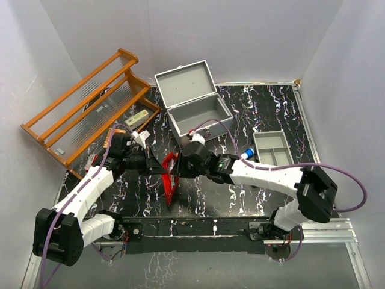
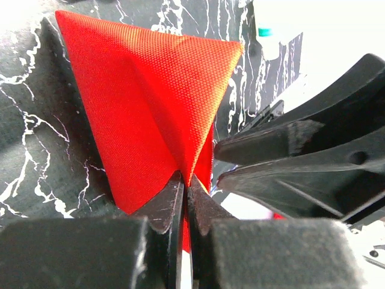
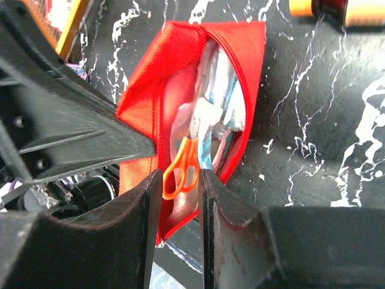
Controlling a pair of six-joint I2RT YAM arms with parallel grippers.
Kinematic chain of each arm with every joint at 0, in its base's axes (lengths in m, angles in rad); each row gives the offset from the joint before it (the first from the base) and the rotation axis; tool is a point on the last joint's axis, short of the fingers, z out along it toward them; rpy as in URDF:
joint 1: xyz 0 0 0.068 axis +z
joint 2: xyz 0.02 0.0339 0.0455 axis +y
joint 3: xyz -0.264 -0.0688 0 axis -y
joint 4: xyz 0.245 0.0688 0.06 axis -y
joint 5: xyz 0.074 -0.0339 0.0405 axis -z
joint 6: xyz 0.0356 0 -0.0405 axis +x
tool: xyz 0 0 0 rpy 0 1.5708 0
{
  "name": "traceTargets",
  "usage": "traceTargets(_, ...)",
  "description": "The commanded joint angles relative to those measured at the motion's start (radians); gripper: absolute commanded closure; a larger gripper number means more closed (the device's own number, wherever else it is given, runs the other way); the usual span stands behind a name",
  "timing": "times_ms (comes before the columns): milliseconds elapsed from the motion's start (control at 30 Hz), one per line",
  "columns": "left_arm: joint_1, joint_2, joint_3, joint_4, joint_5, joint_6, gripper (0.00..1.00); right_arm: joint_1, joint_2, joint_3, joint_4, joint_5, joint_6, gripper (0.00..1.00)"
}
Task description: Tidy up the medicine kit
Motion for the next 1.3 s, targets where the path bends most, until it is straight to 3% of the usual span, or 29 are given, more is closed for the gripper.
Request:
traceTargets(0, -0.003, -0.02, 0.066, -0.065, 0.119, 0.085, 1.0, -0.02, -0.104, 0.058, 0.037, 0.027, -0.22, 0.7)
traceTargets(100, -0.003, -0.03, 0.086, -0.121, 0.143, 0.136, 1.0, -0.047, -0.148, 0.054, 0.06, -0.119, -0.495, 0.6)
traceTargets(200, -0.003, -0.044, 0.084, -0.117, 0.195, 0.149, 1.0, -0.06, -0.203, 0.036, 0.041, -0.205, -0.734, 0.42)
traceTargets(333, -0.005, -0.041, 0.086, -0.119, 0.224, 0.165, 1.0, -0.109, -0.283, -0.006, 0.038, -0.23, -0.904, 0.27)
traceTargets(500, -0.028, -0.025, 0.08, -0.038, 0.257, 0.135, 1.0, -0.207, -0.306, -0.017, 0.061, -0.373, -1.059, 0.19)
traceTargets(700, -0.112, 0.062, 0.106, 0.006, 0.264, 0.152, 1.0, -0.357, -0.229, 0.009, 0.022, -0.625, -1.224, 0.18)
traceTargets(900, -0.151, 0.124, 0.111, 0.019, 0.286, 0.193, 1.0, -0.387, -0.21, -0.003, -0.054, -0.877, -1.365, 0.21)
traceTargets(1267, -0.207, 0.184, 0.141, -0.01, 0.285, 0.244, 1.0, -0.387, -0.079, -0.033, -0.041, -0.992, -1.378, 0.37)
